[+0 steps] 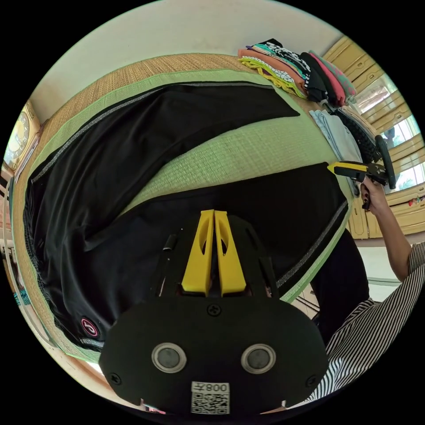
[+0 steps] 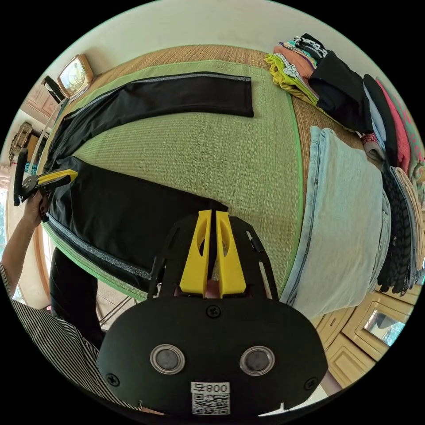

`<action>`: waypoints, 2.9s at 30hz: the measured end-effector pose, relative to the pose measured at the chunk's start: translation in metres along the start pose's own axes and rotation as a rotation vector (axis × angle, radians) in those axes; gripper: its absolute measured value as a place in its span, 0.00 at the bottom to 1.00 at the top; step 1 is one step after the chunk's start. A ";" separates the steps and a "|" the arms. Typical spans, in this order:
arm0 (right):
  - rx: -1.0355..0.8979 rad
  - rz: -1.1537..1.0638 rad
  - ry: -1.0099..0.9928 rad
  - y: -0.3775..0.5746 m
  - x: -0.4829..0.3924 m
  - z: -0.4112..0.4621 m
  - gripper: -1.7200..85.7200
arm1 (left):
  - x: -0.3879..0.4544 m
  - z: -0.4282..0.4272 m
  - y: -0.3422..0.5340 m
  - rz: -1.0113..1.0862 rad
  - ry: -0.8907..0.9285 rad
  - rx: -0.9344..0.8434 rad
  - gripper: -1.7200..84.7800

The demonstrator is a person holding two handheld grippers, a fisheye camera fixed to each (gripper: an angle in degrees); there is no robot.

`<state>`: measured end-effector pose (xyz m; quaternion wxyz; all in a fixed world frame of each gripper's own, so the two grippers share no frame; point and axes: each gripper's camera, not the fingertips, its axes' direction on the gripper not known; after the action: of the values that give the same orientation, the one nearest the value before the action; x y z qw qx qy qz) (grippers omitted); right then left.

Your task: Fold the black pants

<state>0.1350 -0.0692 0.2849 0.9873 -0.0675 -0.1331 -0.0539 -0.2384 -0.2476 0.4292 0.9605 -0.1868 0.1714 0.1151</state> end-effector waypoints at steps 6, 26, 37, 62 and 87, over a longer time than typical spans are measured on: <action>0.004 0.019 -0.029 -0.027 0.019 -0.003 0.05 | 0.001 -0.005 -0.002 -0.008 0.024 0.046 0.02; -0.121 0.065 -0.064 0.026 0.012 0.037 0.06 | 0.006 -0.018 0.174 -0.134 0.007 -0.051 0.02; -0.132 0.116 -0.117 0.023 0.048 0.061 0.04 | -0.005 -0.046 0.235 -0.185 0.044 0.030 0.02; -0.119 -0.573 -0.202 -0.025 -0.174 0.141 0.02 | -0.089 -0.066 0.358 -0.196 0.062 0.084 0.02; -0.030 -0.835 -0.081 -0.010 -0.219 0.184 0.02 | -0.270 -0.176 0.519 -0.673 -0.136 0.240 0.02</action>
<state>-0.1231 -0.0328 0.4031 0.8736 -0.0245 -0.1871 -0.4485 -0.6836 0.1094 0.2107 0.9689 -0.1103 0.0483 -0.2160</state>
